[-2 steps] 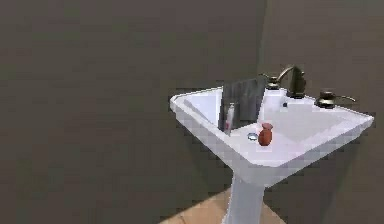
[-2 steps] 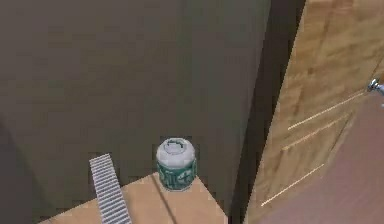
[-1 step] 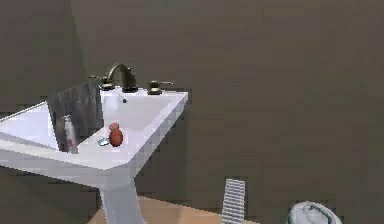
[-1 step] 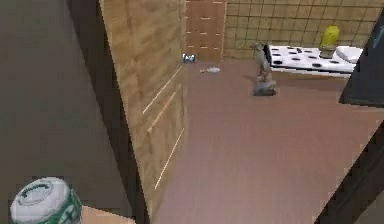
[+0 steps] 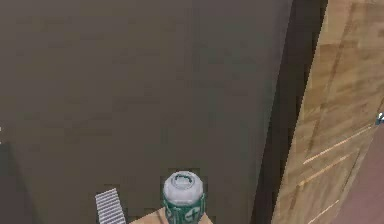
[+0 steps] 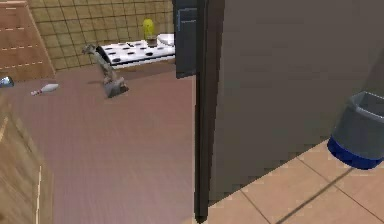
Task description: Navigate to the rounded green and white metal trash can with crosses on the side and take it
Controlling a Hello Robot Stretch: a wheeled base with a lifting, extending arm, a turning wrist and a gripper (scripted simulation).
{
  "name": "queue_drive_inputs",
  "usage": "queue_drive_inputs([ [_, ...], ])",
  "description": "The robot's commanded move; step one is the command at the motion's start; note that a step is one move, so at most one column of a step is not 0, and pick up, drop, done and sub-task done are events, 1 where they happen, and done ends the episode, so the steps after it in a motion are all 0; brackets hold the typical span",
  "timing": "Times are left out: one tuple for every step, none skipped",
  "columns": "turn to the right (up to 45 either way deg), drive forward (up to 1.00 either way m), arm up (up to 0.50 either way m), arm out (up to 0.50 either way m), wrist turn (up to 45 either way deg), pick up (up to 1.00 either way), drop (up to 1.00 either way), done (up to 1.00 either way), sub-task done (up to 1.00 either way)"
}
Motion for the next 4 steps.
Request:
queue_drive_inputs([
  [18.0, 0.00, 0.00, 0.00, 0.0, 0.00, 0.00, 0.00, 0.00],
  [0.0, 0.20, 0.00, 0.00, 0.0, 0.00, 0.00, 0.00, 0.00],
  [0.0, 0.20, 0.00, 0.00, 0.0, 0.00, 0.00, 0.00, 0.00],
  [-45.0, 0.00, 0.00, 0.00, 0.0, 0.00, 0.00, 0.00, 0.00],
])
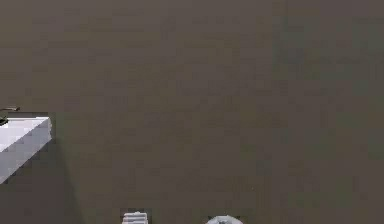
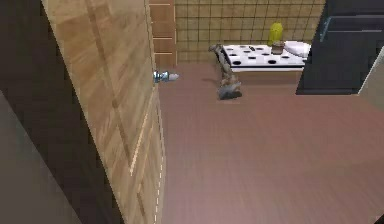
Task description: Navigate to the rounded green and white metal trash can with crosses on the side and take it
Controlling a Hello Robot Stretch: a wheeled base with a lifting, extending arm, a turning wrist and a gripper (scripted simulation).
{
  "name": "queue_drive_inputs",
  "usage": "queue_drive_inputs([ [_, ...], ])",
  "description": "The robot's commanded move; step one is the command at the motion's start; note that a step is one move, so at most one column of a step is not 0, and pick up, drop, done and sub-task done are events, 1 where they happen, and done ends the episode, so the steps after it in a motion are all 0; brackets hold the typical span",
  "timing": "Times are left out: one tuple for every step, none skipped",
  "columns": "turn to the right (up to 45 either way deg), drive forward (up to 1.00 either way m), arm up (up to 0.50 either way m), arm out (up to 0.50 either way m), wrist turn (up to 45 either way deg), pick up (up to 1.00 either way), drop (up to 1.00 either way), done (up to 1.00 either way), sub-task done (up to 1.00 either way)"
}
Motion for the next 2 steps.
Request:
queue_drive_inputs([
  [0.0, 0.25, 0.00, 0.00, 0.0, 0.00, 0.00, 0.00, 0.00],
  [-45.0, 0.00, 0.00, 0.00, 0.0, 0.00, 0.00, 0.00, 0.00],
])
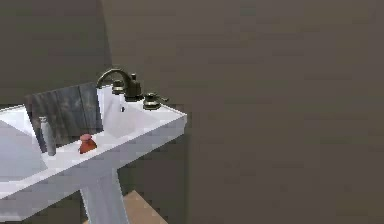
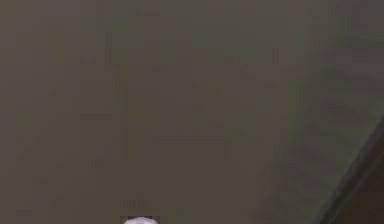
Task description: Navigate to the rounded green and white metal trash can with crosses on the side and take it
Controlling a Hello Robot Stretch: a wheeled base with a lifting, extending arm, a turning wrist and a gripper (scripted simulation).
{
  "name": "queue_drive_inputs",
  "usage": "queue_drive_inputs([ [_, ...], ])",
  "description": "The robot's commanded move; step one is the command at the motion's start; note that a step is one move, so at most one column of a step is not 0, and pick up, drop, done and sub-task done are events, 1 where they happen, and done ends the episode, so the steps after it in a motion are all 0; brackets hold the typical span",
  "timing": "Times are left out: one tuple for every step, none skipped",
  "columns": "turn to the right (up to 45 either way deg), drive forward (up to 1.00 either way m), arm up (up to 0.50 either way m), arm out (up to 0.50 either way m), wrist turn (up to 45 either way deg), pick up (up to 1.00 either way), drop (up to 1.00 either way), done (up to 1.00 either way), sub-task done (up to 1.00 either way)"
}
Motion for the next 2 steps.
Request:
queue_drive_inputs([
  [-21.0, 0.00, 0.00, 0.00, 0.0, 0.00, 0.00, 0.00, 0.00],
  [0.0, 0.00, 0.16, 0.00, 0.0, 0.00, 0.00, 0.00, 0.00],
])
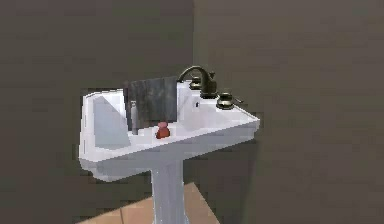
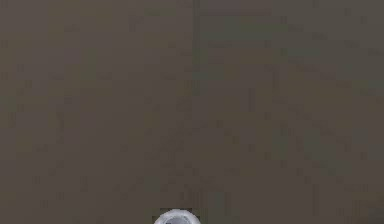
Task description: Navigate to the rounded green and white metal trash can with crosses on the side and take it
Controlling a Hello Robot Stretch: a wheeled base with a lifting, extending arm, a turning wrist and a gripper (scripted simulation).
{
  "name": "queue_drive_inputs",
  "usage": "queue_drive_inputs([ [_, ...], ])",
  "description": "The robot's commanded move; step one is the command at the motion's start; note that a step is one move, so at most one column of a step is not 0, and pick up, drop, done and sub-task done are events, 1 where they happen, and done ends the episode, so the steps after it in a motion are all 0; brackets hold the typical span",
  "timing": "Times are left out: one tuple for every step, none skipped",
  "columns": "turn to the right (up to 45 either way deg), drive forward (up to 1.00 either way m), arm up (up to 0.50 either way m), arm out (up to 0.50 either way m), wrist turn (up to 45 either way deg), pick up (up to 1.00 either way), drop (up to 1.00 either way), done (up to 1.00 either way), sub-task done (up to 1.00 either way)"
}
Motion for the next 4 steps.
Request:
queue_drive_inputs([
  [0.0, 0.00, 0.00, 0.06, 0.0, 0.00, 0.00, 0.00, 0.00],
  [0.0, 0.00, 0.00, 0.00, 45.0, 0.00, 0.00, 0.00, 0.00],
  [0.0, 0.00, 0.00, 0.00, 45.0, 0.00, 0.00, 0.00, 0.00],
  [0.0, 0.00, 0.00, 0.00, 45.0, 0.00, 0.00, 0.00, 0.00],
])
